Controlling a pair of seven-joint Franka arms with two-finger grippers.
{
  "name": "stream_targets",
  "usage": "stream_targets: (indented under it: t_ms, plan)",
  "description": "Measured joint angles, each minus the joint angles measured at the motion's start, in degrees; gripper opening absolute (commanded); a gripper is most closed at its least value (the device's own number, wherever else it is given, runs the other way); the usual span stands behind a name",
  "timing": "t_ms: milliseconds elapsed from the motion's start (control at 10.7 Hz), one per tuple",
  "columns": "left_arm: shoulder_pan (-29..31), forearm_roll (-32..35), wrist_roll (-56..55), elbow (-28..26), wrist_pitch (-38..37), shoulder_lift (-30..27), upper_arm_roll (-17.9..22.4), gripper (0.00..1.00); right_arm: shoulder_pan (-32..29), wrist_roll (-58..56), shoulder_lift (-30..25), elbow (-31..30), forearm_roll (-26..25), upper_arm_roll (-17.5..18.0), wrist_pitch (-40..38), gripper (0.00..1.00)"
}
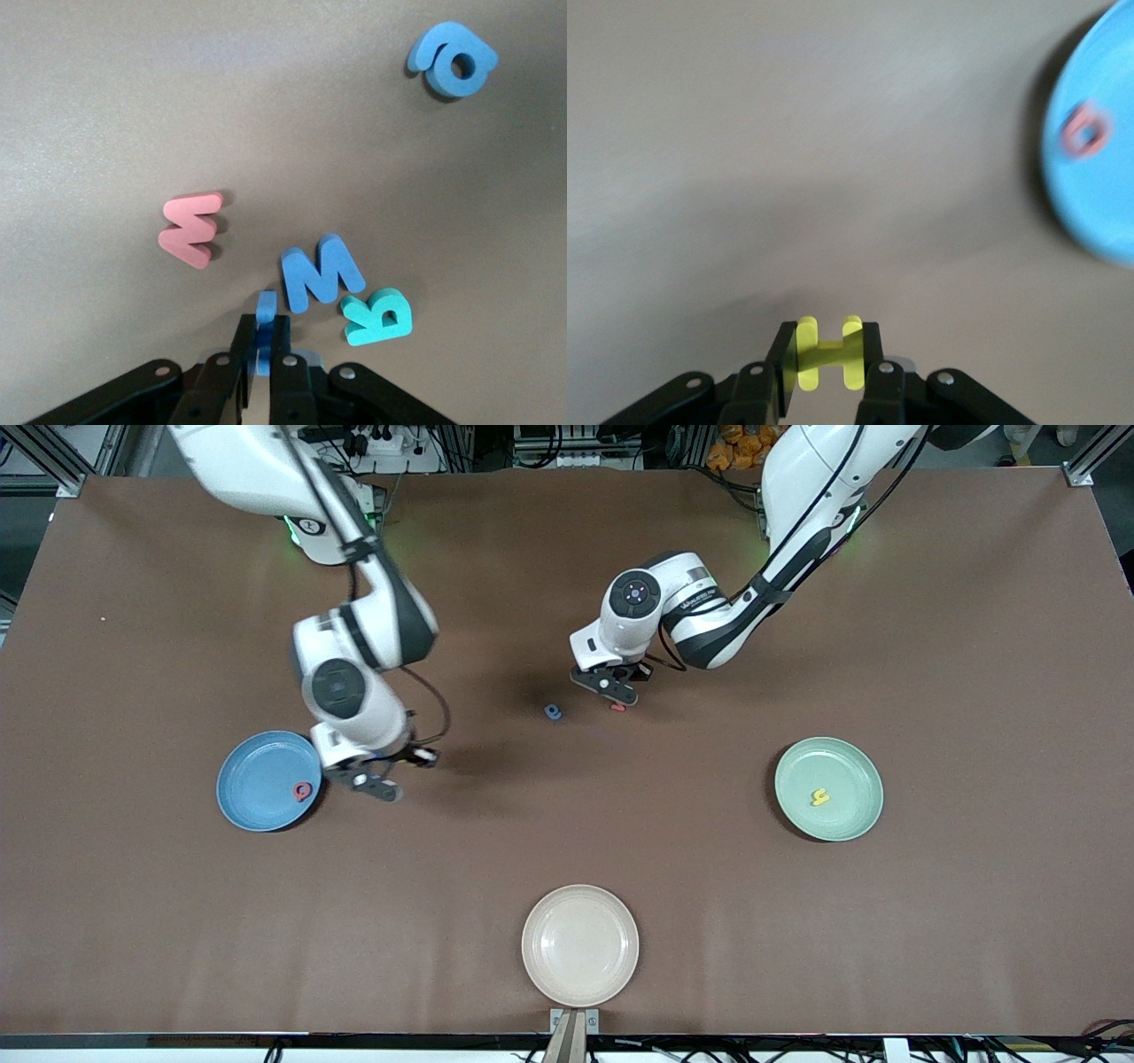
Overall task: Sort uppercase to blue plate, lowercase to green plate
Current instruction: 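Place H on blue plate with the right gripper while the left gripper places m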
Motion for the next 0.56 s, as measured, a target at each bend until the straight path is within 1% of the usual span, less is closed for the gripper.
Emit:
stream_targets:
  t_ms: [94,188,375,469,562]
  plan:
    - [0.0,0.0,0.0,0.0,0.0,0.0,0.0,0.0,-2.7,-7.0,-0.4,-0.1,-1.9,-1.3,-1.2,0.0]
    - [0.0,0.0,-0.2,0.1,0.0,0.0,0.1,0.0,-4.3,-14.0,-0.4,-0.3,-3.2,-3.5,-1.7,0.0]
    - [0.4,0.0,-0.6,0.8,-1.0,-1.3,0.5,0.0,-5.0,-27.6,-0.3,-0.6,-3.7,-9.4,-1.7,0.0]
    - [1.0,0.1,-0.9,1.5,-2.7,-3.0,0.5,0.0,-5.0,-32.9,-0.3,-0.6,-3.8,-11.7,-1.7,0.0]
    - [2.2,0.1,-1.2,2.1,-4.7,-5.4,0.5,0.0,-5.0,-37.4,-0.3,-0.6,-3.8,-13.6,-1.7,0.47]
